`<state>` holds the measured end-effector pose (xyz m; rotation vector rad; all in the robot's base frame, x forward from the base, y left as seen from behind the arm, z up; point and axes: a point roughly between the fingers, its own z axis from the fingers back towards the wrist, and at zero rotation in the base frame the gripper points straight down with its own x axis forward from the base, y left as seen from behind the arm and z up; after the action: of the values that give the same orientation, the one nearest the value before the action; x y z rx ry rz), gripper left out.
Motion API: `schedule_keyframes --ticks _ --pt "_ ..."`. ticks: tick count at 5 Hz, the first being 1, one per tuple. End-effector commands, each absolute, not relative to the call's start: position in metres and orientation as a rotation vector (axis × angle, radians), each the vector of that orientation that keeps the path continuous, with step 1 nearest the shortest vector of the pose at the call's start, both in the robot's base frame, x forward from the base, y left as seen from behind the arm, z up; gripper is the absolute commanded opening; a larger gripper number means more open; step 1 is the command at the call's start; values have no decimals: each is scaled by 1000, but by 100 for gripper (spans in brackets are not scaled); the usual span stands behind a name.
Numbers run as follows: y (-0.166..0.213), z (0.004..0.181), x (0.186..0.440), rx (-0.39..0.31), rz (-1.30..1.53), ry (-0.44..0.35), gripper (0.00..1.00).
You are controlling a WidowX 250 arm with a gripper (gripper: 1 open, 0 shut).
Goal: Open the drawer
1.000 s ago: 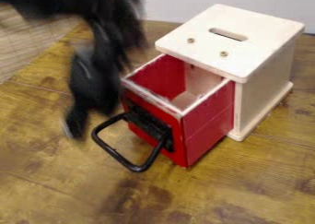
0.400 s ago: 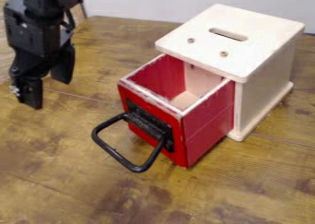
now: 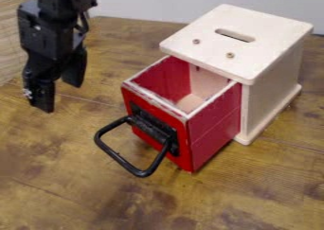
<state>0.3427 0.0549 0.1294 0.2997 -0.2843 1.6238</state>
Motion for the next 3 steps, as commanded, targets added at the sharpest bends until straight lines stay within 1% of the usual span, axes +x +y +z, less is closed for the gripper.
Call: schedule_keyframes --ticks 1,3 --pt "48 145 355 256 1612 -337 100" --pt "45 137 362 268 1605 -329 100"
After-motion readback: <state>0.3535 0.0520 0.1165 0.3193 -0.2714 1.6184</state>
